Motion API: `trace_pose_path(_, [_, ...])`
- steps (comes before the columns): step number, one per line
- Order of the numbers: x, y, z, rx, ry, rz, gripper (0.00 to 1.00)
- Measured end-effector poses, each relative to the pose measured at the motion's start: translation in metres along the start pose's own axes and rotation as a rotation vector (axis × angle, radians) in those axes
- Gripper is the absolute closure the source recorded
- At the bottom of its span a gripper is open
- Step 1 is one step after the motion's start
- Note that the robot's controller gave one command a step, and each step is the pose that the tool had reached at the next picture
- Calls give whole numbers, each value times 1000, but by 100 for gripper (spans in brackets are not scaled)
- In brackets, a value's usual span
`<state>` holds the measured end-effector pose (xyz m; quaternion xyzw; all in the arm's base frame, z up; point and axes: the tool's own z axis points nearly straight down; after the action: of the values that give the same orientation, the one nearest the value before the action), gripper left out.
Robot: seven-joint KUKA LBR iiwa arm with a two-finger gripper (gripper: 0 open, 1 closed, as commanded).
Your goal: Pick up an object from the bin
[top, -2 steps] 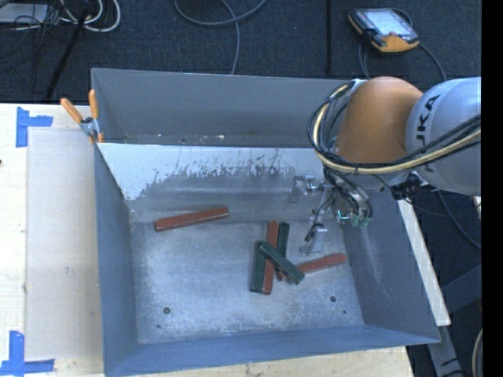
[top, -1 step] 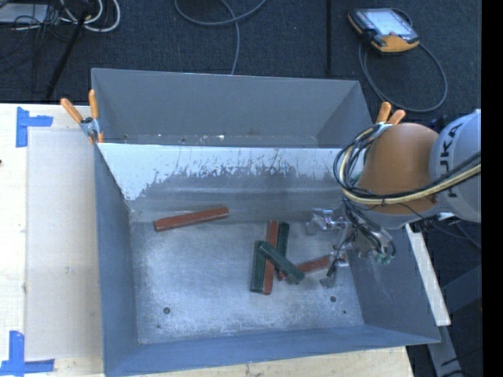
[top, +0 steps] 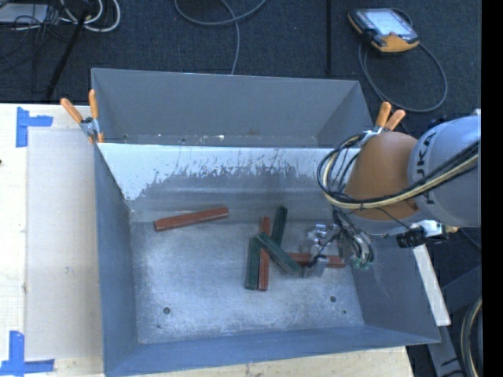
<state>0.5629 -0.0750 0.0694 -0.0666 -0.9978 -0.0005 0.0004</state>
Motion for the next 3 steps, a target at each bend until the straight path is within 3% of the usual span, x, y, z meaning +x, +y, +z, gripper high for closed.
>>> trace_pose_path(1, [0, 0, 0, 0, 0, 0, 100])
trace_pose_path(2, [7, -33, -120, 1, -1, -35, 100])
trace_pose_path(3, [7, -33, -120, 1, -1, -35, 100])
